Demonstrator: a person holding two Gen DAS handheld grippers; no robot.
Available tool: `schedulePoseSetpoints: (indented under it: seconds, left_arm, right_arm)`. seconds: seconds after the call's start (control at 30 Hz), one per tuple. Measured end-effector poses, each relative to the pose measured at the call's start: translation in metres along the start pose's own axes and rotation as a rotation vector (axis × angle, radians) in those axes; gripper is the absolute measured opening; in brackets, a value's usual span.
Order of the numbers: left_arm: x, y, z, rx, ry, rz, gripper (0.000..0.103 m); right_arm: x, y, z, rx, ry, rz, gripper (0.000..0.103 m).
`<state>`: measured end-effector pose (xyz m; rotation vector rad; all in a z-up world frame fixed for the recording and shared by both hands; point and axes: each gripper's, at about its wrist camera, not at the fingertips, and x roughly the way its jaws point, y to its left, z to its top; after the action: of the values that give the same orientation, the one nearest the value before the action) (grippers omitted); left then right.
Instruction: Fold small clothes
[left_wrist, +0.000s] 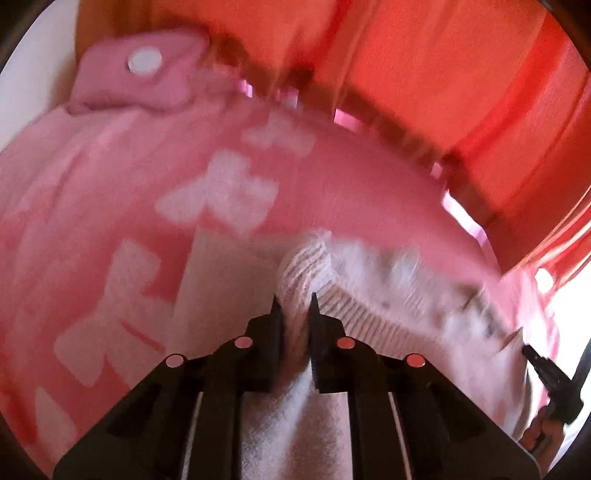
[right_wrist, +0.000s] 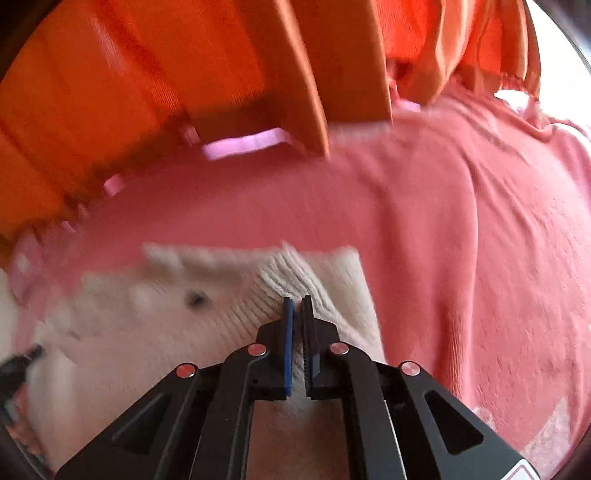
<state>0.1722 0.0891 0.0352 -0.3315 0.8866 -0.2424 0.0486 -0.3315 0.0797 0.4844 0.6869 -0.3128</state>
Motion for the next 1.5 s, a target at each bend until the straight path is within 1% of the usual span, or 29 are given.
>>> schedulePoseSetpoints:
  seconds: [0.07,0.1,0.13,0.17,0.27,0.33,0.4,0.43,0.5,0.53,0.6,0.67,0.7,0.73,0.8,0.83,0.93,0.97,1.0,1.03,1.07,1.13,1.23,1.3,1.33,1.37,1.4,1.43,1.5]
  left_arm:
    - [-0.018,0.001,0.014,-0.03,-0.093,-0.041,0.011]
    - [-0.023,0.002,0.022,-0.036,-0.136,-0.046,0.011]
    - [-0.02,0.002,0.026,-0.034,-0.144,-0.036,0.011]
    - [-0.012,0.004,0.028,-0.028,-0.134,-0.011,0.011]
    - [0.044,0.018,0.014,-0.052,0.065,0.077,0.011]
    - [0.044,0.022,0.013,-0.065,0.063,0.074,0.011]
    - [0.03,0.021,0.019,-0.059,0.007,0.053,0.012]
    - [0.03,0.021,0.019,-0.051,0.0,0.069,0.012]
    - [0.043,0.021,0.014,-0.044,0.047,0.099,0.012]
    - [0.048,0.021,0.011,-0.045,0.062,0.105,0.012]
    - [0.041,0.02,0.012,-0.047,0.036,0.104,0.012]
    - [0.026,0.019,0.014,-0.058,-0.002,0.067,0.012]
    - [0.025,0.016,0.014,-0.045,-0.013,0.072,0.012]
    - [0.028,0.015,0.014,-0.029,-0.011,0.091,0.012]
    - [0.04,0.019,0.012,-0.048,0.029,0.103,0.012]
    - [0.041,0.021,0.012,-0.066,0.032,0.093,0.012]
    - [0.028,0.019,0.018,-0.065,-0.014,0.052,0.012]
    - [0.03,0.018,0.019,-0.046,-0.017,0.062,0.012]
    - [0.037,0.019,0.018,-0.041,0.002,0.076,0.012]
    - [0.045,0.021,0.016,-0.044,0.031,0.084,0.013]
    - [0.056,0.025,0.013,-0.06,0.072,0.078,0.015]
    - [0.051,0.027,0.016,-0.085,0.057,0.069,0.019]
    - [0.02,0.02,0.021,-0.109,-0.012,0.091,0.032]
    - [-0.017,0.006,0.02,-0.097,-0.118,0.0,0.044]
    - [-0.029,-0.003,0.017,-0.079,-0.15,-0.038,0.055]
    - [-0.037,-0.016,0.01,-0.038,-0.165,-0.081,0.064]
    - [-0.039,-0.03,0.001,0.016,-0.147,-0.114,0.066]
    - [-0.035,-0.042,-0.005,0.06,-0.113,-0.128,0.066]
    - [-0.014,-0.072,-0.025,0.178,0.007,-0.128,0.066]
  right_arm:
    - [-0.03,-0.001,0.013,0.022,-0.139,0.072,0.003]
    - [-0.034,-0.003,0.017,0.035,-0.168,0.076,0.003]
    - [-0.028,-0.007,0.018,0.048,-0.158,0.058,0.003]
    - [-0.005,-0.015,0.017,0.062,-0.076,0.011,0.003]
    - [0.059,-0.04,-0.003,0.12,0.175,-0.107,0.003]
    - [0.047,-0.04,0.003,0.142,0.128,-0.06,0.003]
    - [0.023,-0.034,0.012,0.123,0.013,-0.008,0.003]
    - [0.024,-0.032,0.013,0.1,0.009,-0.035,0.003]
    - [0.063,-0.04,-0.001,0.087,0.162,-0.137,0.003]
    - [0.067,-0.045,-0.004,0.114,0.169,-0.128,0.003]
    - [0.045,-0.044,0.003,0.139,0.099,-0.084,0.003]
    - [0.021,-0.042,0.009,0.176,0.01,0.009,0.003]
    - [0.02,-0.039,0.009,0.16,-0.002,-0.002,0.003]
    - [0.034,-0.038,0.006,0.118,0.042,-0.066,0.003]
    - [0.058,-0.047,-0.003,0.141,0.144,-0.108,0.003]
    - [0.059,-0.055,-0.005,0.186,0.151,-0.079,0.003]
    - [0.037,-0.056,0.004,0.214,0.046,-0.008,0.003]
    - [0.043,-0.056,0.004,0.196,0.052,-0.043,0.003]
    - [0.057,-0.059,0.002,0.193,0.1,-0.086,0.0]
    - [0.078,-0.066,-0.006,0.201,0.191,-0.141,0.0]
    - [0.082,-0.069,-0.011,0.215,0.199,-0.124,0.0]
    - [0.072,-0.07,-0.005,0.24,0.176,-0.118,0.0]
    - [0.033,-0.057,0.001,0.28,0.055,-0.011,0.008]
    - [0.01,-0.021,0.002,0.16,-0.005,0.108,0.009]
    - [0.006,0.011,-0.004,0.05,0.008,0.179,0.01]
    - [0.008,0.031,-0.008,-0.015,0.046,0.226,0.01]
    - [0.015,0.059,-0.021,-0.104,0.129,0.297,0.01]
    - [0.027,0.093,-0.04,-0.208,0.246,0.371,0.01]
    - [0.039,0.135,-0.069,-0.375,0.371,0.409,0.01]
